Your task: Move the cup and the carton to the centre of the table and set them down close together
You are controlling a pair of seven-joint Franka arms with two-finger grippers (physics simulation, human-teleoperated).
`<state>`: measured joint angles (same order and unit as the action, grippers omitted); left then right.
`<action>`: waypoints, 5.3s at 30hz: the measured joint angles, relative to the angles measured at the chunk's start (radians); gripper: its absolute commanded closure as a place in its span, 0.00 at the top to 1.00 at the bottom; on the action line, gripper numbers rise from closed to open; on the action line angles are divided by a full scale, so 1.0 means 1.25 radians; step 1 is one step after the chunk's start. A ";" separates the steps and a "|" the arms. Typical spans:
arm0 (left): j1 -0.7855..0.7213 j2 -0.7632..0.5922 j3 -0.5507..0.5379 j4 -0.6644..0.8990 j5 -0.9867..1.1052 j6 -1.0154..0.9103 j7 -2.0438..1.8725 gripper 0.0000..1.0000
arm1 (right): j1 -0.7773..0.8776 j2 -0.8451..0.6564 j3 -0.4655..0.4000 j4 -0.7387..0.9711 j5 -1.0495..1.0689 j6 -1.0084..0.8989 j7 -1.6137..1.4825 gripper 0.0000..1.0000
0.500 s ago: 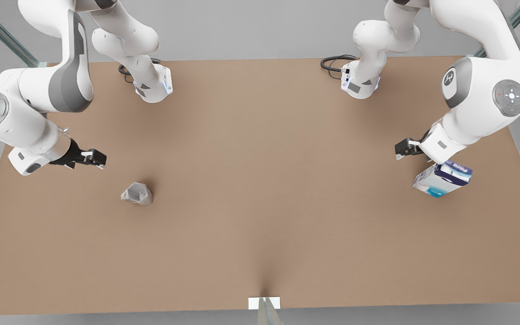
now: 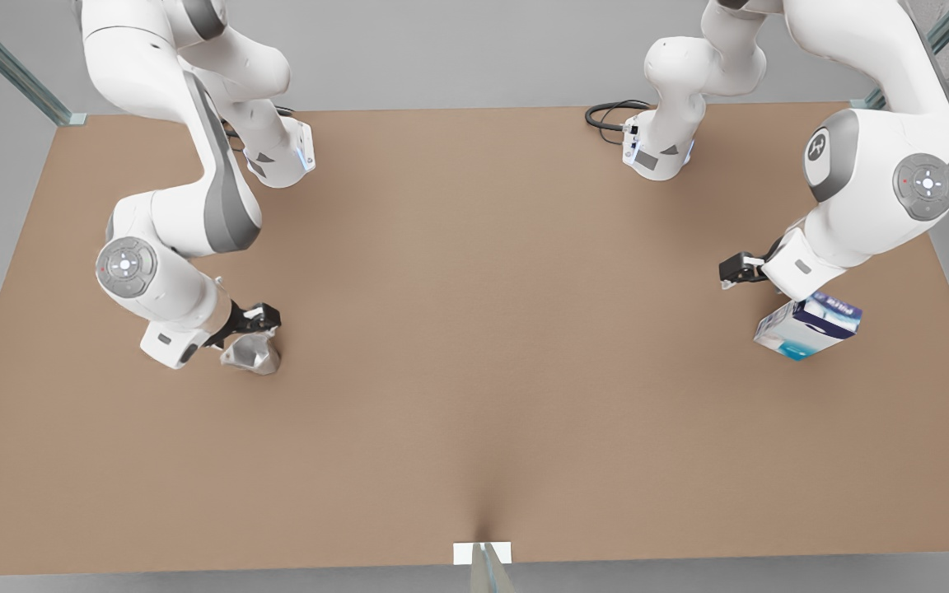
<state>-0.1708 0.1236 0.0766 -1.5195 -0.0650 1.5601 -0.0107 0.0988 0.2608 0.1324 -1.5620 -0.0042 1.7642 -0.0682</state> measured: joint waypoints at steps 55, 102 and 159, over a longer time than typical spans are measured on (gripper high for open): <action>0.000 0.021 0.000 -0.020 0.001 0.001 -0.001 1.00 | -0.078 0.139 0.002 -0.331 -0.079 0.363 0.012 1.00; 0.000 0.019 0.021 -0.014 0.002 0.004 0.001 1.00 | 0.074 0.297 0.007 0.123 -0.079 0.196 0.420 0.21; 0.035 0.022 0.240 -0.339 -0.038 0.346 -0.478 0.60 | 0.081 0.367 0.112 0.364 -0.128 0.106 0.484 1.00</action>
<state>-0.1270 0.1515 0.3767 -1.9437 -0.1129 1.9925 -0.6077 0.1999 0.7195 0.2720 -1.1074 -0.1639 1.8969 0.5373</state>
